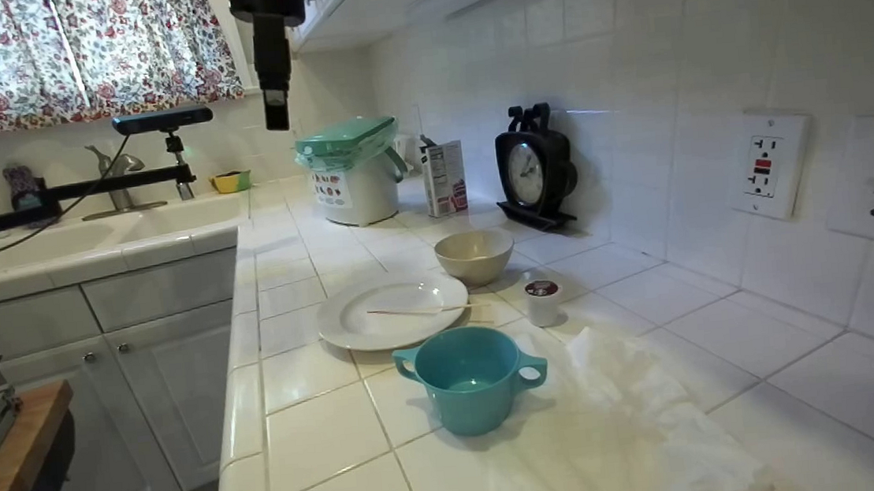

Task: Pick up the bottle and put it in the cup

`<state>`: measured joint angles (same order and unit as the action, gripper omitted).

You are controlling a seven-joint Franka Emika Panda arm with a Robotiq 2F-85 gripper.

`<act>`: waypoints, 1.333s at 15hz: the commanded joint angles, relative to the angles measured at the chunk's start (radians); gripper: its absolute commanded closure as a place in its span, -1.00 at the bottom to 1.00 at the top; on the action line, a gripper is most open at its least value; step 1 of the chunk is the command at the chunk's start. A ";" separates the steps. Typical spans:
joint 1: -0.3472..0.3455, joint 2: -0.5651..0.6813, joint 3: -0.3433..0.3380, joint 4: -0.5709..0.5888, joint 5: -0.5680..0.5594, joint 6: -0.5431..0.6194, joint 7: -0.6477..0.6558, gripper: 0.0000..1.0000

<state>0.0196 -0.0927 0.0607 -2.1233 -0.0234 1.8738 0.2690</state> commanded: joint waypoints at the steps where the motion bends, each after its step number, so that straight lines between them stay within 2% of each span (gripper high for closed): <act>1: 0.000 0.003 -0.007 -0.053 -0.057 0.095 -0.013 -1.00; 7: -0.028 0.054 -0.042 -0.101 -0.190 0.240 0.013 -1.00; 13: -0.067 0.149 -0.102 -0.086 -0.182 0.456 0.046 -1.00; 14: -0.058 0.128 -0.097 -0.091 -0.166 0.408 0.012 -1.00; 16: -0.065 0.151 -0.110 -0.089 -0.165 0.447 0.016 -1.00; 20: -0.063 0.153 -0.107 -0.087 -0.165 0.449 0.026 -1.00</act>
<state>-0.0492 0.0601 -0.0399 -2.2112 -0.1897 2.3248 0.2965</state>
